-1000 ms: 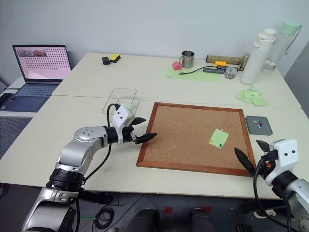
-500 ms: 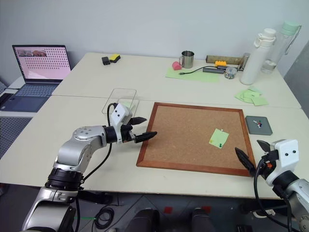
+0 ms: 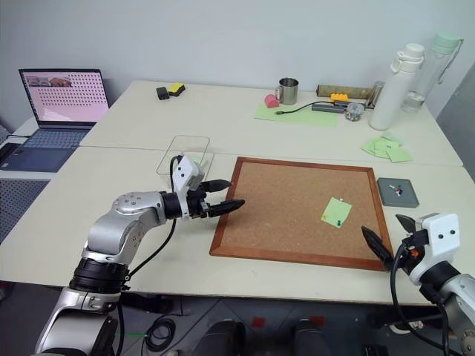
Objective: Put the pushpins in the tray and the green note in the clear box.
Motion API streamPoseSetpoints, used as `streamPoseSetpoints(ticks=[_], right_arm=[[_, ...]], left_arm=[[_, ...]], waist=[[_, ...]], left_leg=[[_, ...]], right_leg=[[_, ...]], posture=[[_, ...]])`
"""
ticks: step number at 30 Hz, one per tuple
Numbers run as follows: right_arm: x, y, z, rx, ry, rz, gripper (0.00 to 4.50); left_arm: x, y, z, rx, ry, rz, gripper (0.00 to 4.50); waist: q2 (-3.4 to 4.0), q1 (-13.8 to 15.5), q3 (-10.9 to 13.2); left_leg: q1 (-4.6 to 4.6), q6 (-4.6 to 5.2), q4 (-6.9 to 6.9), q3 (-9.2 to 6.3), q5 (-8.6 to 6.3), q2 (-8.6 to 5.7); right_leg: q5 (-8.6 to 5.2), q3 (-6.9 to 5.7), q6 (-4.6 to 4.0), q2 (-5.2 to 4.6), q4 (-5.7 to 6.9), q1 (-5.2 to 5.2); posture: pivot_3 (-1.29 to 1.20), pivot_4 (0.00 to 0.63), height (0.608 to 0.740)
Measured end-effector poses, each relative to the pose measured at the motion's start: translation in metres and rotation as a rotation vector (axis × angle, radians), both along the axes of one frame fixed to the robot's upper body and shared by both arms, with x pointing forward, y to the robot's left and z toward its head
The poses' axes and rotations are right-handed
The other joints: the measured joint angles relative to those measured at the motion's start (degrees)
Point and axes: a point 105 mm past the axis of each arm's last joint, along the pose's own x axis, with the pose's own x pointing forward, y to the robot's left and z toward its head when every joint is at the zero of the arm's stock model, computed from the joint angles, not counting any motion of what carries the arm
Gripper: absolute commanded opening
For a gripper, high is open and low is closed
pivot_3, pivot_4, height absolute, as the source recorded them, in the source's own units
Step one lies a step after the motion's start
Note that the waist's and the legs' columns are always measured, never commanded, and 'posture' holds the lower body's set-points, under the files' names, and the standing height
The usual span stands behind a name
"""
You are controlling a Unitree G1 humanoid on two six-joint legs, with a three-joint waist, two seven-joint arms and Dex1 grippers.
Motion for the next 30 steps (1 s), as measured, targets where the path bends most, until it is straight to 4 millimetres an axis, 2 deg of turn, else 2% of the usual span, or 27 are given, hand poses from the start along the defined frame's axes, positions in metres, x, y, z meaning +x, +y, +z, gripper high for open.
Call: streamPoseSetpoints(ticks=[5,10,13,16,21,25,28,30], right_arm=[[0.004,0.002,0.002,-0.01,-0.011,0.001,4.5],[0.023,0.012,0.003,-0.038,-0.027,0.041,4.5],[0.033,0.013,0.006,-0.029,-0.047,0.03,4.5],[0.044,0.014,0.011,-0.009,-0.075,0.012,4.5],[0.051,0.015,0.001,-0.018,-0.046,-0.001,4.5],[0.057,0.025,-0.008,-0.013,-0.02,0.025,4.5],[0.066,0.032,-0.014,-0.012,-0.009,0.038,4.5],[0.075,0.034,-0.02,-0.013,0.003,0.022,4.5]], left_arm=[[-0.008,-0.011,0.007,-0.032,-0.001,-0.055,2.2],[-0.01,-0.038,-0.002,0.002,-0.027,-0.125,1.18],[-0.01,-0.049,-0.007,0.015,-0.041,-0.147,0.74],[-0.008,-0.063,-0.013,0.004,-0.037,-0.155,0.09],[-0.011,-0.08,-0.016,-0.004,-0.051,-0.177,0.02],[-0.013,-0.088,-0.04,0.034,-0.013,-0.17,0.02],[-0.011,-0.089,-0.061,0.116,0.009,-0.148,0.02],[-0.01,-0.089,-0.069,0.137,0.012,-0.141,0.02]], waist=[[0.0,-0.02,0.0],[0.0,0.01,0.0],[0.0,0.01,0.0],[0.0,0.01,0.0],[0.0,0.01,0.0],[0.01,-0.13,-0.01],[0.01,-0.15,-0.01],[0.01,-0.14,-0.01]], left_leg=[[0.02,0.0,0.0,0.01,0.0,0.0],[0.0,0.0,0.03,0.03,0.0,-0.04],[0.0,0.0,0.01,0.02,0.0,-0.03],[-0.02,0.0,0.01,0.01,0.0,-0.04],[-0.01,0.0,0.01,0.02,0.0,-0.05],[0.02,0.01,0.02,0.01,0.0,-0.04],[0.03,0.01,0.02,0.03,0.01,-0.05],[0.02,0.01,0.02,0.05,0.0,-0.05]], right_leg=[[0.0,0.01,0.0,0.0,0.01,0.0],[0.0,0.02,0.01,0.01,-0.01,0.01],[0.0,0.02,0.01,0.02,-0.02,0.01],[0.0,0.0,0.01,0.02,-0.01,-0.01],[0.0,0.02,0.01,0.02,0.0,0.0],[0.01,0.02,0.01,0.04,0.04,0.0],[0.01,0.05,0.01,0.05,0.04,0.0],[0.01,0.06,0.01,0.04,0.03,-0.02]], posture=[[0.0,0.15,0.74],[0.0,0.15,0.74],[0.0,0.15,0.74],[0.0,0.15,0.74],[0.0,0.15,0.74],[0.0,0.15,0.74],[0.0,0.15,0.74],[0.0,0.15,0.74]])
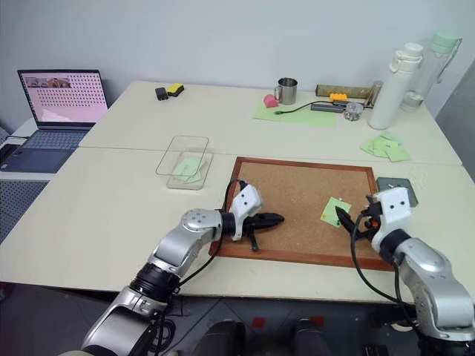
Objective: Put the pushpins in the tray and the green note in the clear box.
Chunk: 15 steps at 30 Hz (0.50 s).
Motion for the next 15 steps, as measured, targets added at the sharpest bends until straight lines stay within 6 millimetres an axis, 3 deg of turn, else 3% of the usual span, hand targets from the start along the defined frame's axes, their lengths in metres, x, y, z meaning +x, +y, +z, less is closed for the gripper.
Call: streamPoseSetpoints(ticks=[12,15], right_arm=[[0.041,0.001,-0.026,0.018,0.078,-0.038,4.5],[0.048,-0.003,-0.029,0.018,0.078,-0.044,4.09]], left_arm=[[0.0,-0.005,-0.003,0.0,-0.016,-0.001,0.02],[0.0,-0.004,-0.003,-0.007,-0.006,0.005,0.0]], waist=[[0.1,0.23,-0.07],[0.12,0.2,-0.09]], left_leg=[[0.04,0.01,0.02,-0.02,0.01,-0.03],[0.05,0.01,0.02,-0.01,0.01,-0.03]], right_leg=[[0.02,-0.02,0.02,-0.02,0.0,0.07],[0.02,-0.02,0.02,-0.02,0.01,0.06]], posture=[[0.0,0.15,0.74],[0.0,0.15,0.74]])
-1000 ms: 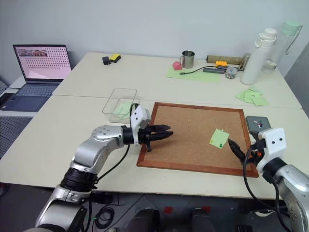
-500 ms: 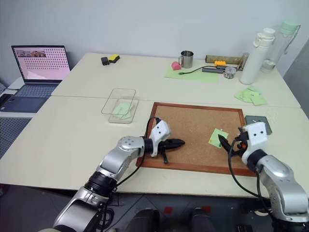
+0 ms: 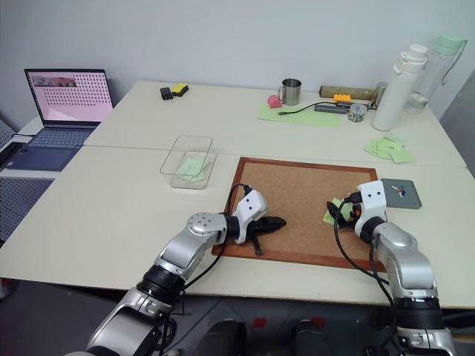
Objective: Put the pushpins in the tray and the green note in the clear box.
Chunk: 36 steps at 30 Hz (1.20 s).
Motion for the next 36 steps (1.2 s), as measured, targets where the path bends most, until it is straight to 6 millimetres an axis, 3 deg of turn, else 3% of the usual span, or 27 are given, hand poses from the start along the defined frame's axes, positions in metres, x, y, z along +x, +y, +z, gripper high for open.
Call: streamPoseSetpoints(ticks=[13,19,25,32,36], right_arm=[[0.003,0.0046,-0.0028,0.006,-0.012,0.055,4.09],[0.0031,0.0051,-0.0026,0.005,-0.018,0.063,3.03],[0.0031,0.0043,-0.0015,-0.005,-0.033,0.062,1.57],[0.0007,0.0029,-0.0052,0.009,-0.02,0.06,0.25],[0.0007,0.002,-0.0048,0.011,-0.021,0.057,0.01]], left_arm=[[-0.0021,0.0019,0.0,-0.002,-0.004,0.008,0.0],[-0.002,0.002,0.0,-0.002,-0.004,0.008,0.0],[-0.002,0.0022,-0.0001,0.0,-0.002,0.008,0.0],[-0.0018,0.0027,-0.0005,0.003,0.006,0.011,0.0],[-0.0018,0.0028,-0.0004,0.003,0.006,0.011,0.0]], waist=[[0.02,-0.17,-0.01],[0.02,-0.2,-0.01],[0.02,-0.21,-0.01],[0.02,-0.21,-0.01],[0.02,-0.21,-0.01]], left_leg=[[0.0,0.0,-0.03,-0.01,0.0,0.01],[0.0,0.0,-0.03,-0.01,0.0,0.01],[0.0,0.0,-0.03,-0.01,0.0,0.02],[0.0,0.0,-0.02,-0.01,0.0,0.01],[0.0,0.0,-0.03,-0.01,0.0,0.02]], right_leg=[[0.0,-0.01,0.0,0.0,0.0,-0.02],[0.0,-0.01,0.0,0.0,0.01,-0.02],[0.0,-0.01,0.0,0.01,0.01,-0.02],[0.0,-0.01,0.0,0.0,0.02,-0.02],[0.0,-0.01,0.0,0.0,0.02,-0.02]], posture=[[0.0,0.15,0.74],[0.0,0.15,0.74],[0.0,0.15,0.74],[0.0,0.15,0.74],[0.0,0.15,0.74]])
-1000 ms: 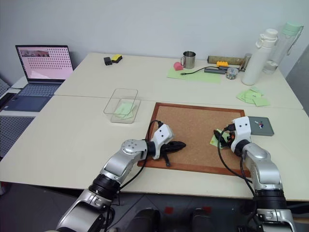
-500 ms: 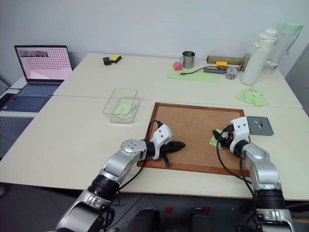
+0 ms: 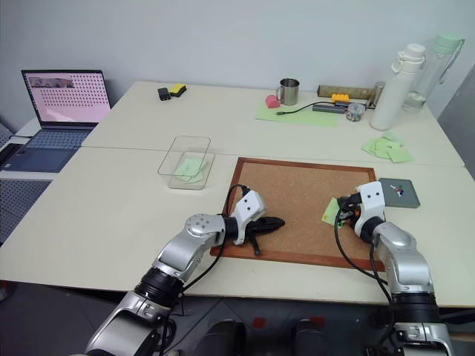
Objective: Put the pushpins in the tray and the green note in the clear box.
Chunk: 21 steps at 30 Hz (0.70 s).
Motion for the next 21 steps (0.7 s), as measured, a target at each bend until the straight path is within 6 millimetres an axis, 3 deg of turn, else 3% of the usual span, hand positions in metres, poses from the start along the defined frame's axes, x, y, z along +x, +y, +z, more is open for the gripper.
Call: streamPoseSetpoints(ticks=[9,14,21], right_arm=[[-0.004,0.001,0.003,0.026,-0.013,-0.006,0.01],[-0.01,0.01,0.028,0.054,-0.087,0.035,0.01],[-0.018,0.008,0.034,0.044,-0.083,0.041,0.01]], left_arm=[[0.0,0.0,0.0,0.001,0.001,0.003,0.0],[0.0,0.0,-0.002,0.027,-0.007,0.013,0.0],[0.0,-0.001,-0.002,0.042,-0.017,0.013,0.0]], waist=[[0.01,0.01,0.0],[0.04,0.01,-0.03],[0.1,0.02,-0.09]], left_leg=[[-0.01,0.0,-0.02,-0.01,0.0,0.0],[0.04,0.0,0.0,-0.01,0.0,0.0],[0.07,0.0,0.0,0.0,0.0,0.0]], right_leg=[[0.0,0.0,0.0,0.0,0.0,-0.01],[0.0,0.0,0.0,0.0,0.01,0.04],[0.0,0.02,0.0,0.0,0.0,0.07]], posture=[[0.0,0.15,0.74],[0.0,0.15,0.74],[0.0,0.15,0.74]])
